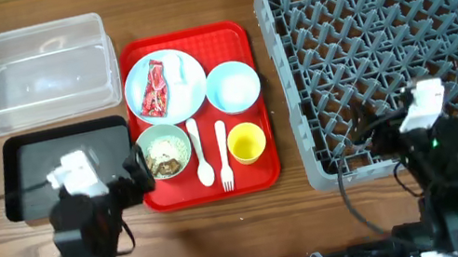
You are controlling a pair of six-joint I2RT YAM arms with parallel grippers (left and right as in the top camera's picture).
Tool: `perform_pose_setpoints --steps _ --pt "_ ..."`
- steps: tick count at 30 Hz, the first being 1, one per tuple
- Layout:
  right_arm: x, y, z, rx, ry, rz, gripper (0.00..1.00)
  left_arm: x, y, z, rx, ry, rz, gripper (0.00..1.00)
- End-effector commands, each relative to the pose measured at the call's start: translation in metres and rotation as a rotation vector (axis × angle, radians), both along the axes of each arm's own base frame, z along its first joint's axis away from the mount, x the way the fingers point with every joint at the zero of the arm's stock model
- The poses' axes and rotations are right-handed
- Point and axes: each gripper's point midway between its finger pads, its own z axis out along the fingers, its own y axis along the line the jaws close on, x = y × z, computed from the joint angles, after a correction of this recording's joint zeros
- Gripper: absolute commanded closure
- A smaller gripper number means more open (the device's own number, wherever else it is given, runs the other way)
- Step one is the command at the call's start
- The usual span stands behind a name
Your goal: Sort waste into correct bins and load items into the dishwasher rack
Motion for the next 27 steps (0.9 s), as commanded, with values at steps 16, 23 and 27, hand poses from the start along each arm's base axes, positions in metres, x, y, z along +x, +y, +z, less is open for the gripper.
perform_pose_setpoints --steps 16,23,27 --pt "0.018 0.001 0.006 0.013 0.257 0.016 0.0 0.148 -0.044 0.041 0.12 0.276 -0.169 0.03" --pt "0.018 0.001 0.006 0.013 0.257 0.016 0.0 0.195 -0.084 -0.059 0.259 0.422 -0.315 0.13" --pt "0.018 0.001 0.006 0.013 0.257 0.016 0.0 0.194 -0.075 -0.115 0.303 0.552 -0.29 0.15"
